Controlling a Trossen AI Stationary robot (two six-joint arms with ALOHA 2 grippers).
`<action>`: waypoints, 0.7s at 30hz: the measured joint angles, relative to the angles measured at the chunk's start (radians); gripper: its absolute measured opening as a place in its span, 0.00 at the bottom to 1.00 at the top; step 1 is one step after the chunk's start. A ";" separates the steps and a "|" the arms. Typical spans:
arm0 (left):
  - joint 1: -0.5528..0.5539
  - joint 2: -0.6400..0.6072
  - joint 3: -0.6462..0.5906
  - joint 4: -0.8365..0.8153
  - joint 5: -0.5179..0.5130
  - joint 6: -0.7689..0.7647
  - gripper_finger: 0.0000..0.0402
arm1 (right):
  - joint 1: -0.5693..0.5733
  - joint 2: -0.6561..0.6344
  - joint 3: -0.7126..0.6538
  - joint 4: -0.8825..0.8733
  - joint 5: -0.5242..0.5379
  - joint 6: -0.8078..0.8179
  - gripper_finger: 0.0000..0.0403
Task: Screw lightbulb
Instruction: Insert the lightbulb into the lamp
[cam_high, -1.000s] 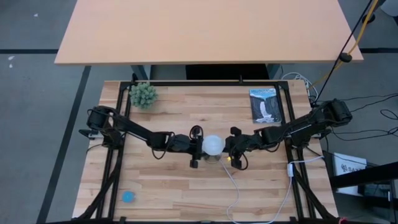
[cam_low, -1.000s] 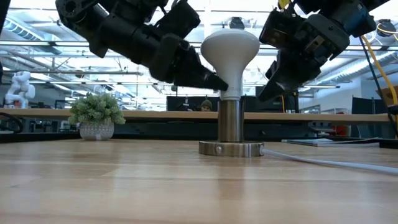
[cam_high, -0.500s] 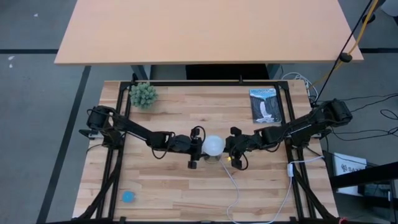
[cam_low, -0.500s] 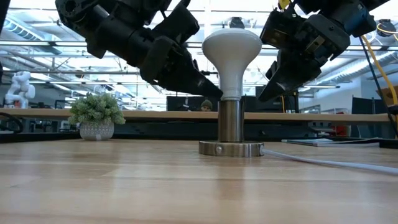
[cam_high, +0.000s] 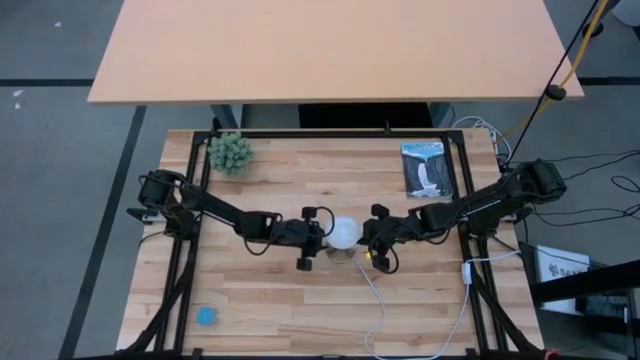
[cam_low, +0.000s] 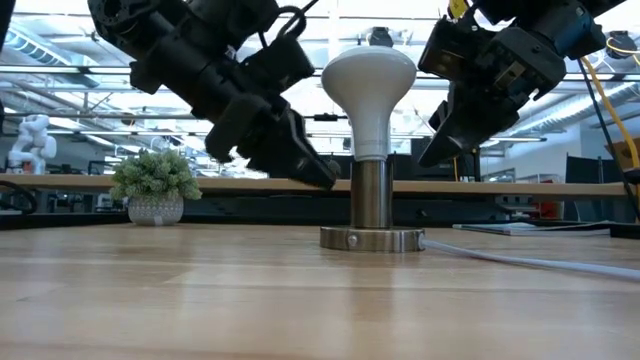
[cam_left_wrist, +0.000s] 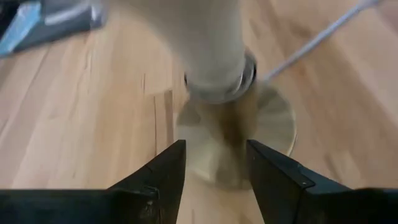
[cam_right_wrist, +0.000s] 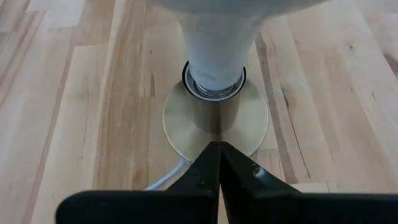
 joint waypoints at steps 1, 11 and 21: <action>0.002 0.000 0.000 -0.020 -0.005 -0.003 0.42 | 0.000 0.000 0.000 -0.002 0.000 0.000 0.00; 0.007 0.000 0.000 -0.119 0.064 -0.023 0.05 | 0.006 -0.046 -0.011 -0.197 0.008 0.086 0.00; 0.009 -0.004 -0.002 -0.190 0.088 -0.139 0.01 | 0.026 -0.201 -0.354 0.391 0.109 0.169 0.00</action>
